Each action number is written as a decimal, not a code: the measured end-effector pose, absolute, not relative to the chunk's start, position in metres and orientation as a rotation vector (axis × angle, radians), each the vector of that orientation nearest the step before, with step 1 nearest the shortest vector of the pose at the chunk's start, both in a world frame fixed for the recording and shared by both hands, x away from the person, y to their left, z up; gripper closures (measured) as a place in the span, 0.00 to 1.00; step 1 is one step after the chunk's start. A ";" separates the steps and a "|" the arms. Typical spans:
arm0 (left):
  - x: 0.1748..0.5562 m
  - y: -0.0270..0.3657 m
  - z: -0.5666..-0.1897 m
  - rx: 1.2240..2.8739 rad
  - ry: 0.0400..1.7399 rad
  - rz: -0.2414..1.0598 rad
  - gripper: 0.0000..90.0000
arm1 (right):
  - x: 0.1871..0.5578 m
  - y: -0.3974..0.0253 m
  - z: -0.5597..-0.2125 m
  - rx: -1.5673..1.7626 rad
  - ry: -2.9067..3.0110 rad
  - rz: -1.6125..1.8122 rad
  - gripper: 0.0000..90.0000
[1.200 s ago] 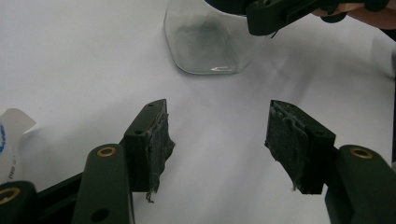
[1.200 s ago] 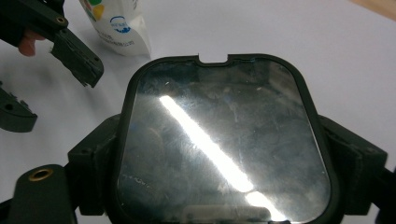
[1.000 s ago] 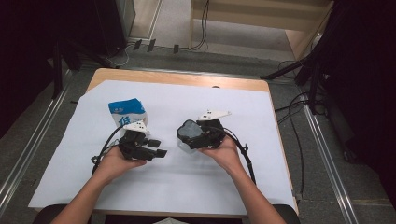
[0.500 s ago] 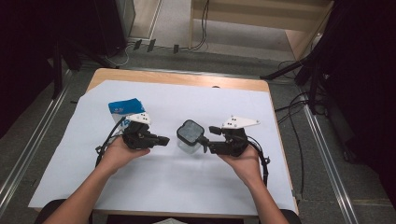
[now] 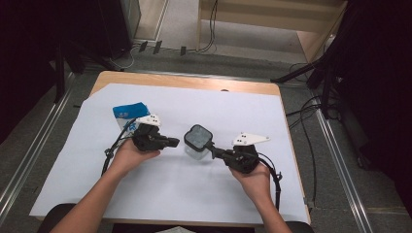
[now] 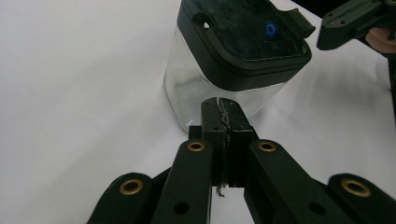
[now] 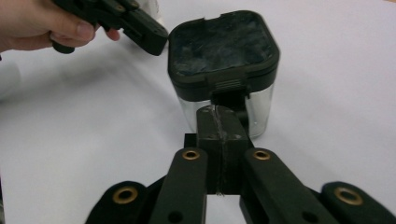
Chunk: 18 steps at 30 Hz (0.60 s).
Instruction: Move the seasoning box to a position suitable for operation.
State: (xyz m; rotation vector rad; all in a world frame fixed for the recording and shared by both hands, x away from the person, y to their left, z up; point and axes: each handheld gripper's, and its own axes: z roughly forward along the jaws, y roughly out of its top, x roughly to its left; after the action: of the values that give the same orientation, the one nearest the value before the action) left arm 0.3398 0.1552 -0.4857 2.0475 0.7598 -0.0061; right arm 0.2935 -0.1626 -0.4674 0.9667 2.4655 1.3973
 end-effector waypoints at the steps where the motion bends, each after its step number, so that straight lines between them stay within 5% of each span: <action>1: 0.342 0.154 -0.488 2.043 0.777 -0.010 1.00 | 0.291 -0.160 -0.470 0.959 2.471 1.402 1.00; 18: 0.349 0.145 -0.498 2.040 0.784 -0.040 1.00 | 0.297 -0.154 -0.488 1.007 2.531 1.343 1.00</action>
State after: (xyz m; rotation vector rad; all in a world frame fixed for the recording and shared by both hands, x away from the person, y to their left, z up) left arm 0.3485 0.1447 -0.4977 2.0403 0.7839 -0.0399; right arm 0.2972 -0.1541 -0.4878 1.0071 2.5306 1.3434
